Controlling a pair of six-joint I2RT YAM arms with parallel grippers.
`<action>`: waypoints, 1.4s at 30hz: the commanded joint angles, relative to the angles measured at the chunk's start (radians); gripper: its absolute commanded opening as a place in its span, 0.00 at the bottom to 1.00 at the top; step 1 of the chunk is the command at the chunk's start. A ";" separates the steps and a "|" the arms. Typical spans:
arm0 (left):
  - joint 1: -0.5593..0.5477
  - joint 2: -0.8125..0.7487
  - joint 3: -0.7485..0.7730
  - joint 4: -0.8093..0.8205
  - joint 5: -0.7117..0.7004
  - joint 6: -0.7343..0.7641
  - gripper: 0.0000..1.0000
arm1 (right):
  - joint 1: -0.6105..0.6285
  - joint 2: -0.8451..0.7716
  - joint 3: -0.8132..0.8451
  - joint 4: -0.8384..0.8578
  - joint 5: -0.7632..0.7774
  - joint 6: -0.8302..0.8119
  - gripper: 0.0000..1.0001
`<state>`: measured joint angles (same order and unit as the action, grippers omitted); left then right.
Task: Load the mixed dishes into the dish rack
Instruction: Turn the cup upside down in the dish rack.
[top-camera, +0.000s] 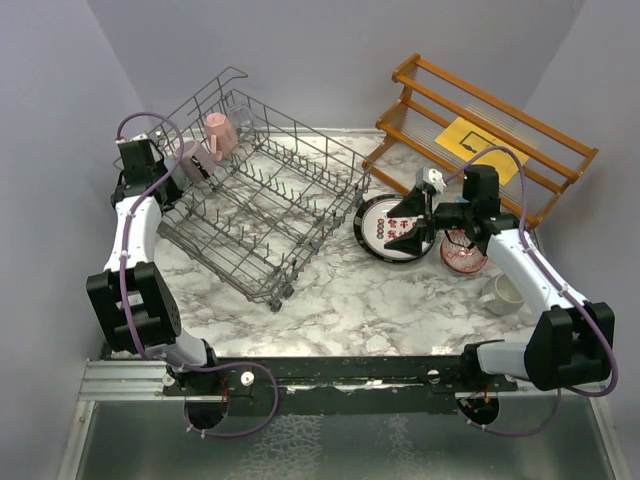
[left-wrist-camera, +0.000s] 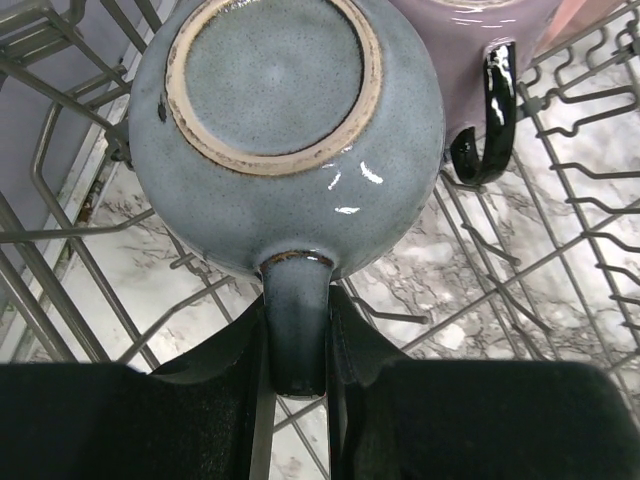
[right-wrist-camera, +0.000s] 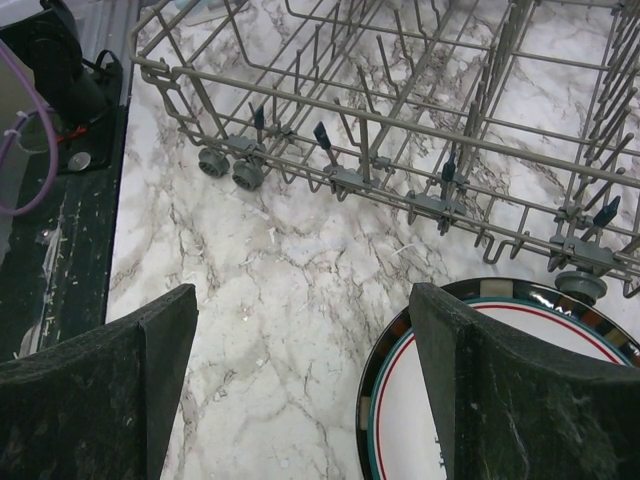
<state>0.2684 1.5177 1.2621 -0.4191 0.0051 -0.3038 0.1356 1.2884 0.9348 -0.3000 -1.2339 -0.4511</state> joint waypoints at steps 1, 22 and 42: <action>0.007 0.019 0.055 0.135 -0.060 0.080 0.00 | -0.006 0.011 0.032 -0.031 0.018 -0.024 0.86; -0.051 0.199 0.161 0.120 -0.155 0.054 0.00 | -0.016 0.015 0.034 -0.036 0.024 -0.035 0.86; -0.053 0.185 0.126 0.088 -0.162 -0.017 0.48 | -0.017 0.014 0.033 -0.037 0.019 -0.036 0.86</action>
<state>0.2157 1.7355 1.3682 -0.3923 -0.1398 -0.3054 0.1230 1.2995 0.9421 -0.3340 -1.2201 -0.4763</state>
